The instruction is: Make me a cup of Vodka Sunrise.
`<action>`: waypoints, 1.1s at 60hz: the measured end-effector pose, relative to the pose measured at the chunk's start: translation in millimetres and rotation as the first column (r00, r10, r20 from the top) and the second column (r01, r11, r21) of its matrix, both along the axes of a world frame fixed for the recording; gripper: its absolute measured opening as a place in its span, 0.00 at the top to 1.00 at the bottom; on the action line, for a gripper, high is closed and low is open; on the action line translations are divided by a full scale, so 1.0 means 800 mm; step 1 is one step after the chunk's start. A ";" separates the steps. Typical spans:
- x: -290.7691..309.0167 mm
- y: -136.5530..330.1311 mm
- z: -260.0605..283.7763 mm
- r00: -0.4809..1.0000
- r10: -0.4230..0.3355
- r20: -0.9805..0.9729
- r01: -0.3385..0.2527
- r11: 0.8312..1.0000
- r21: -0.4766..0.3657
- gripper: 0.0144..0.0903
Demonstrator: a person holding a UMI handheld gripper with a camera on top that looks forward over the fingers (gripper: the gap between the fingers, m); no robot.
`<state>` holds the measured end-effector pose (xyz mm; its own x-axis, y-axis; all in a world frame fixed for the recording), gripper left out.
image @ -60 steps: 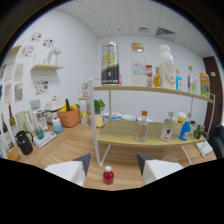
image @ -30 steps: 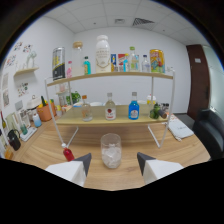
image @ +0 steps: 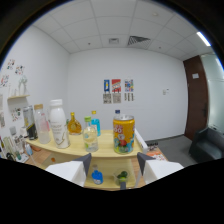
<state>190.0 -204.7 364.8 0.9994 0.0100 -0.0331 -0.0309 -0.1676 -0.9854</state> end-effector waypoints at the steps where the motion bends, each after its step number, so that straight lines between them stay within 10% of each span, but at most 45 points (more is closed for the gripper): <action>1: 0.005 0.006 0.006 1.000 -0.001 -0.001 0.001 1.000 0.007 0.06; 16: 0.042 0.094 0.034 1.000 -0.014 -0.027 0.014 1.000 0.024 0.08; 31: 0.033 0.125 0.030 0.998 0.034 -0.044 -0.033 0.999 0.012 0.47; 66: 0.011 0.032 0.070 1.000 -0.012 -0.026 0.014 0.997 0.081 0.52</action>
<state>198.6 -178.8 420.6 0.9983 0.0004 -0.0580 -0.0578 -0.0864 -0.9946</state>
